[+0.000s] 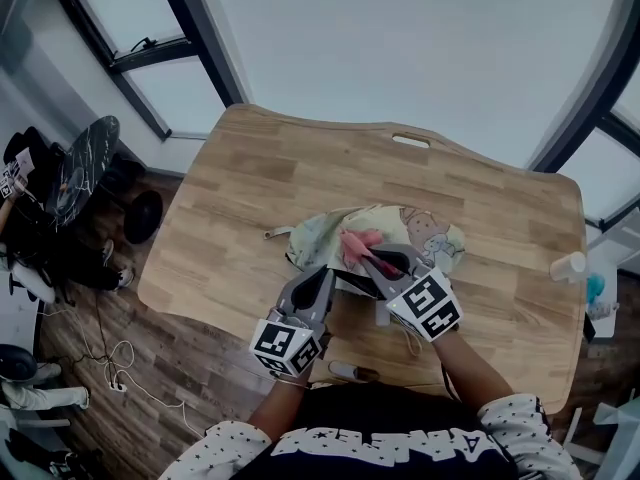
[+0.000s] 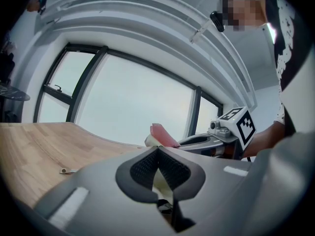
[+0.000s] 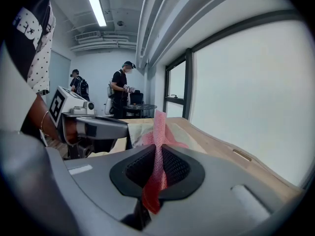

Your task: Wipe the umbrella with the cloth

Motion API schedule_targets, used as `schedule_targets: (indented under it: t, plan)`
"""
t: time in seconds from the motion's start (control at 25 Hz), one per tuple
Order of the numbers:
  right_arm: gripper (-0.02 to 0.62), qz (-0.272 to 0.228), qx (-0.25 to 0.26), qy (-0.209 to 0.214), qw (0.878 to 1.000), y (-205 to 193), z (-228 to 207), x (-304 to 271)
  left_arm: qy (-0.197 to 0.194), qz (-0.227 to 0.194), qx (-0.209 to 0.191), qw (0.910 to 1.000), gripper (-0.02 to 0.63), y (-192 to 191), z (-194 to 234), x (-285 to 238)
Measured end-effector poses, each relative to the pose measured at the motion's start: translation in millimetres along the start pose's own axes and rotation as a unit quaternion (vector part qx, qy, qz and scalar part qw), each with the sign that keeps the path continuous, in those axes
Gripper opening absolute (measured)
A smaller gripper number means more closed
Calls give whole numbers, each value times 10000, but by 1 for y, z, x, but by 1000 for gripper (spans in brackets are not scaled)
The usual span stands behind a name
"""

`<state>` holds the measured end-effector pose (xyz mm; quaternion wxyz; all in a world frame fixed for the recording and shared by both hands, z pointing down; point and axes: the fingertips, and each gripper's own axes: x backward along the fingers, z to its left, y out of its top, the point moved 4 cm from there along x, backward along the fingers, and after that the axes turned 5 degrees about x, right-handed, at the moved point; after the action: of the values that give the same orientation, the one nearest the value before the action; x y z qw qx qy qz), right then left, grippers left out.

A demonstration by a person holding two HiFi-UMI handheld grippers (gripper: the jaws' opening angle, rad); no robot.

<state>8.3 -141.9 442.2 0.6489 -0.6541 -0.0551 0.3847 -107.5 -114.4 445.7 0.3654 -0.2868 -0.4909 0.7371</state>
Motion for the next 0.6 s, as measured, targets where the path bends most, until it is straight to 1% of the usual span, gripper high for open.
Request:
schedule_targets:
  t: [0.32, 0.6]
  plan:
    - [43, -8, 27, 484, 9988, -4, 36, -2, 52, 5, -71, 10000, 0, 2, 0, 2]
    - [43, -66, 43, 737, 9973, -3, 55, 1, 69, -13, -119, 9999, 0, 5, -2, 5]
